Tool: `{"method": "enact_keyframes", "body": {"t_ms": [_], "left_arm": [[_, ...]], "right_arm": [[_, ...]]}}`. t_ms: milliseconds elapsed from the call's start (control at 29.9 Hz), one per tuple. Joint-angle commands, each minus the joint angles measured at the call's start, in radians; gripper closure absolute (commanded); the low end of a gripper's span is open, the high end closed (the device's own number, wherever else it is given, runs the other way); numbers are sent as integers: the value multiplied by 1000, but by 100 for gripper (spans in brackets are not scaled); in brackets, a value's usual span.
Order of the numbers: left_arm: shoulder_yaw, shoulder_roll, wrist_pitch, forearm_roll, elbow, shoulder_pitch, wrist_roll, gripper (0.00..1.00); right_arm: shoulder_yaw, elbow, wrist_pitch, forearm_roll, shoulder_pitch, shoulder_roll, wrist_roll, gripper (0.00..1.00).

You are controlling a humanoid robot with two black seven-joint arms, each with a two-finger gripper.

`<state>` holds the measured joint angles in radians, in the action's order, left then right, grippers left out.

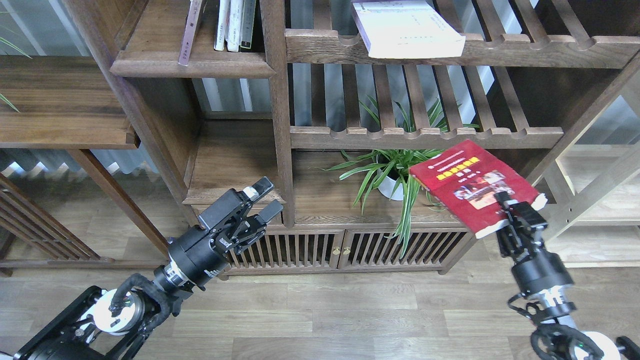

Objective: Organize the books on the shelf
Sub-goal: 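Lower the red book in front of the shelf toward the left gripper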

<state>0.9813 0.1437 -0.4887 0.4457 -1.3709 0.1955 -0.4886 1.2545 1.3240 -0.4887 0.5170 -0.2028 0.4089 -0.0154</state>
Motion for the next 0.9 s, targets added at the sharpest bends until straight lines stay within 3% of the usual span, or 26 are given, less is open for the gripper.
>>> {"method": "enact_keyframes", "body": {"t_ms": [0, 635, 869], "left_arm": [[-15, 0, 0, 44, 6, -10, 0, 1], [40, 132, 0, 110, -126, -130, 0, 1], [75, 126, 0, 107, -154, -136, 0, 2]], "right_arm": [[-58, 0, 0, -18, 48, -37, 0, 97], [-290, 6, 0, -158, 175, -206, 2, 97], [-265, 12, 0, -164, 195, -237, 0, 97]]}}
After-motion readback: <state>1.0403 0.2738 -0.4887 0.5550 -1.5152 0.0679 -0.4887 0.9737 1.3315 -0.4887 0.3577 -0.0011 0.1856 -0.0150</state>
